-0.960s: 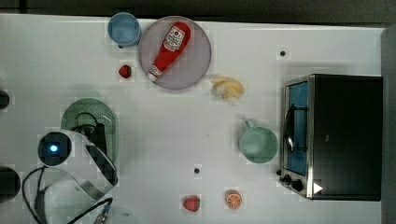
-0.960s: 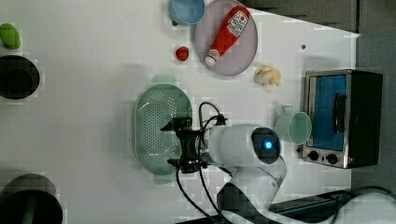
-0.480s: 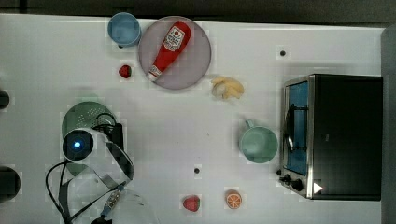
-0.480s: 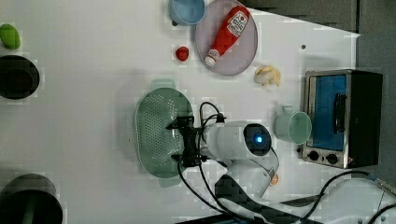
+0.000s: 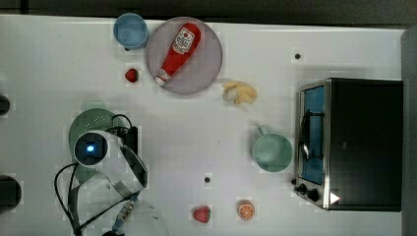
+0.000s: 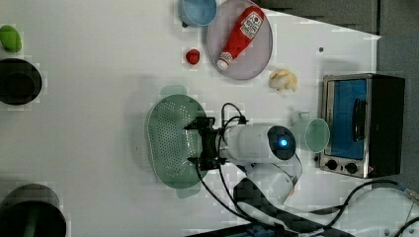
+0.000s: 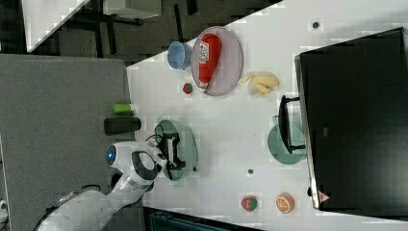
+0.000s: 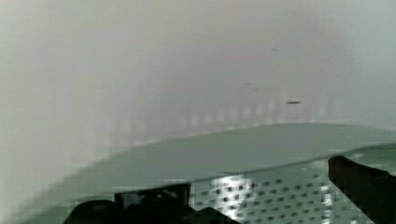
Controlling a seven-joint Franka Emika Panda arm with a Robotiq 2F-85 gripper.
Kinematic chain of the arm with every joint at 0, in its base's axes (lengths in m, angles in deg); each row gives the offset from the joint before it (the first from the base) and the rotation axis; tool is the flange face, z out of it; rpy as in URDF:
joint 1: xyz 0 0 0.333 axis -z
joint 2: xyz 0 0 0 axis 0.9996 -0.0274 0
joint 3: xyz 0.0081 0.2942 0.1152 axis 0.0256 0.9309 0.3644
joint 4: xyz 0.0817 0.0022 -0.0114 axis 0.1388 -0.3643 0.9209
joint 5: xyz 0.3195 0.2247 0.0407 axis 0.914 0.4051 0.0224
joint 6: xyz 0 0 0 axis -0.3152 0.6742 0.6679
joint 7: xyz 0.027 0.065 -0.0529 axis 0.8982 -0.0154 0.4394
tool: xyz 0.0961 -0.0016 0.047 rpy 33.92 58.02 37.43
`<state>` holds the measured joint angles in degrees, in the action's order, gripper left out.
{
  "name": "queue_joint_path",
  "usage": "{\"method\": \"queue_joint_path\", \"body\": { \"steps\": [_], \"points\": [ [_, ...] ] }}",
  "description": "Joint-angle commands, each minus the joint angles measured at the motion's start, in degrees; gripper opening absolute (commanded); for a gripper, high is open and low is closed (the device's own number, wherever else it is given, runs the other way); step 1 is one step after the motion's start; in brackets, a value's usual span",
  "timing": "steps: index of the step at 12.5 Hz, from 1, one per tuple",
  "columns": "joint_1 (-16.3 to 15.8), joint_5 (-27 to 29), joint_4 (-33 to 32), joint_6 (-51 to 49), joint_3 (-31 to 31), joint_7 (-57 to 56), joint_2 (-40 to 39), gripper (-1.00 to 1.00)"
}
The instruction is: Drag strainer left to right.
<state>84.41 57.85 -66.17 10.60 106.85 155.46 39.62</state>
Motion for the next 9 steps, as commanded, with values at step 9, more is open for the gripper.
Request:
{"method": "queue_joint_path", "body": {
  "steps": [9],
  "points": [
    [10.6, -1.3, -6.0, -0.8, -3.0, -9.1, 6.5, 1.0]
  ]
}}
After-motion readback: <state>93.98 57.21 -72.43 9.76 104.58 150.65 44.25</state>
